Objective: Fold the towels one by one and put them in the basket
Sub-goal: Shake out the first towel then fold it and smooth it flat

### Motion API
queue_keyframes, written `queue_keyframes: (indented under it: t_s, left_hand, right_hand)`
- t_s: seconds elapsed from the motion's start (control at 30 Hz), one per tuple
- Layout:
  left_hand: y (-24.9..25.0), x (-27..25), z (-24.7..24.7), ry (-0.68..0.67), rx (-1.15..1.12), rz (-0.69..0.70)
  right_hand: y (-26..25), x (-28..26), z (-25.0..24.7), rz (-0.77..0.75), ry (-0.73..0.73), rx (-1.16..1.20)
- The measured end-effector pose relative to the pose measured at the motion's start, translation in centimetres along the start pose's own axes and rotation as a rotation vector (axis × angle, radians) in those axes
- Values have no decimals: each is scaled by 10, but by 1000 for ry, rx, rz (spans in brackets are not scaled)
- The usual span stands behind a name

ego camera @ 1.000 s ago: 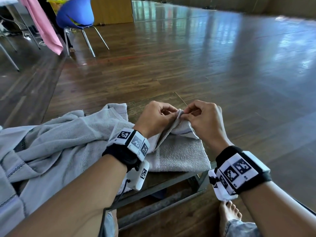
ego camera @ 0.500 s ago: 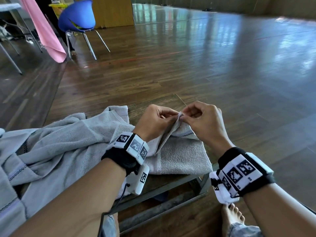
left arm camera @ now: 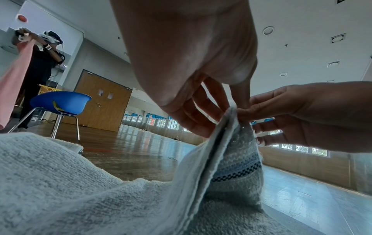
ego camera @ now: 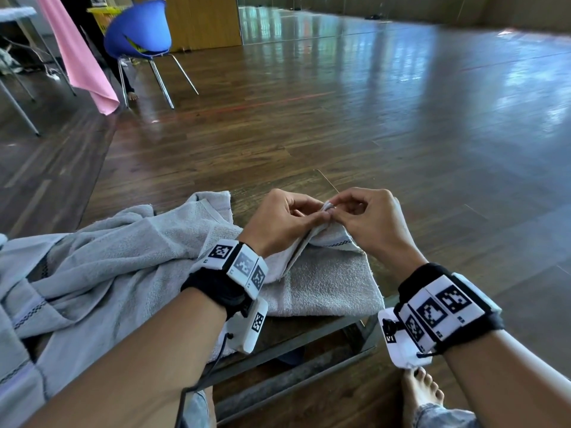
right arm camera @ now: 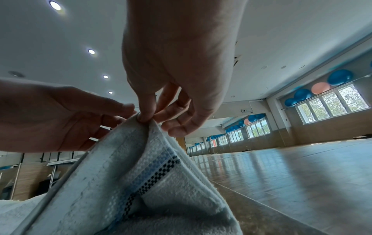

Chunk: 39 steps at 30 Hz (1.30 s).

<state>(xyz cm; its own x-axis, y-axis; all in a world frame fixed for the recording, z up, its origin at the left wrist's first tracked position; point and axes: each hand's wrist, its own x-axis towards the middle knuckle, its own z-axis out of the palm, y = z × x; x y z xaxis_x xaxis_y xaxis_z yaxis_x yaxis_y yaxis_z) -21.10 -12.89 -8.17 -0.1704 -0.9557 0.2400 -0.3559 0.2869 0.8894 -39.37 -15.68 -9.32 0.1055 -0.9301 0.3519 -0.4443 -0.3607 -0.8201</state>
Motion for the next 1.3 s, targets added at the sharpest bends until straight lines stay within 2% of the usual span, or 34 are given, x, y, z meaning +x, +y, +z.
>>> queue_keyframes:
  t_s: [0.27, 0.37, 0.57, 0.77, 0.9, 1.0, 1.13, 1.3]
  left_hand:
    - [4, 0, 3, 61, 118, 24]
    - [6, -1, 4, 67, 130, 17]
    - [8, -2, 8, 164, 283, 113]
    - [0, -5, 10, 186, 423, 106]
    - [-6, -6, 4, 145, 480, 108]
    - [-15, -6, -2, 101, 556, 64]
    - [-22, -4, -18, 7, 651, -53]
    - [-32, -13, -56, 71, 680, -165]
  right_hand:
    - [1, 2, -4, 42, -113, -3]
    - [-1, 1, -6, 16, -143, 20]
    - [-3, 1, -5, -53, -45, 7]
    - [-4, -1, -6, -122, -62, 23]
    - [-1, 1, -12, -137, -42, 75]
    - [3, 1, -14, -146, -23, 101]
    - [18, 6, -23, -90, 91, 38]
    - [40, 11, -31, 101, 226, -19]
